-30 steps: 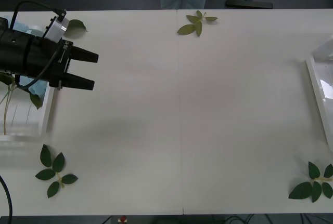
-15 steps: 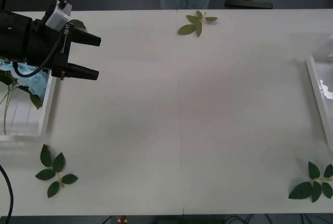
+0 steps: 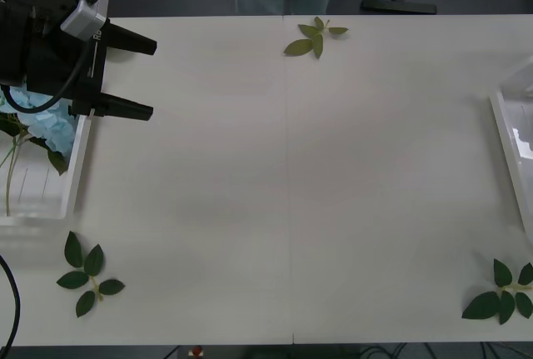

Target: Place the red flowers into the right box and the blue flowers into the left box. If a person shows an open palm, hand one flower to the person first, then continue sorting.

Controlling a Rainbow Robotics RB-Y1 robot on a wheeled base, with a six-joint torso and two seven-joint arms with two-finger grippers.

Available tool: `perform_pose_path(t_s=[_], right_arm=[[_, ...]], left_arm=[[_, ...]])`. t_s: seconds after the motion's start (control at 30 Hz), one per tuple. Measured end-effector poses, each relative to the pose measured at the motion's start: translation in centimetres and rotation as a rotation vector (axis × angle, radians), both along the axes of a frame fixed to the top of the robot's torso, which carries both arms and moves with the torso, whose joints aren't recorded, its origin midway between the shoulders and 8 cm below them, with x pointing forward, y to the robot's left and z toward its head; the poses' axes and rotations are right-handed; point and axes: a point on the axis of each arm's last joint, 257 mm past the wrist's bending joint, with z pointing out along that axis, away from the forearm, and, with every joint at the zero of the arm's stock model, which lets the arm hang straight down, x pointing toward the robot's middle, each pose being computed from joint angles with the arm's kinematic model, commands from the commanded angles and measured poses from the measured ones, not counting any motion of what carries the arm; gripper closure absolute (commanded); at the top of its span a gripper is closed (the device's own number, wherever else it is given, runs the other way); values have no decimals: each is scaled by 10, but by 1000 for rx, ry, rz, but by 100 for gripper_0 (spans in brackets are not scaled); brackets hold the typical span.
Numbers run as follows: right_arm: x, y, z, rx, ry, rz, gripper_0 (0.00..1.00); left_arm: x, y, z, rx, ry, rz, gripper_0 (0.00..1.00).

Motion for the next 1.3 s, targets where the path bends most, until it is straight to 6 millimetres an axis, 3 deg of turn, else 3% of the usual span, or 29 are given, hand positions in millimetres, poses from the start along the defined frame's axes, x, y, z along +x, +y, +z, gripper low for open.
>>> perform_pose_path(t_s=[0.17,0.47,0.57,0.77,0.87,1.0,1.17,1.3], right_arm=[[-8,23,21,109,47,19,11],[-20,58,103,63,142,192,11],[-14,84,129,-41,171,384,11],[-14,172,169,-139,174,784,11],[-15,211,175,-130,143,955,11],[-16,257,167,-157,97,1251,11],[-15,316,153,4,-3,1314,11],[-21,350,133,113,-50,1352,12]], left_arm=[[0,0,0,0,0,0,1],[0,0,0,0,0,0,0],[0,0,0,0,0,0,0],[0,0,0,0,0,0,0],[0,0,0,0,0,0,0],[0,0,0,-1,0,0,0],[0,0,0,-1,0,0,0],[0,0,0,-1,0,0,0]])
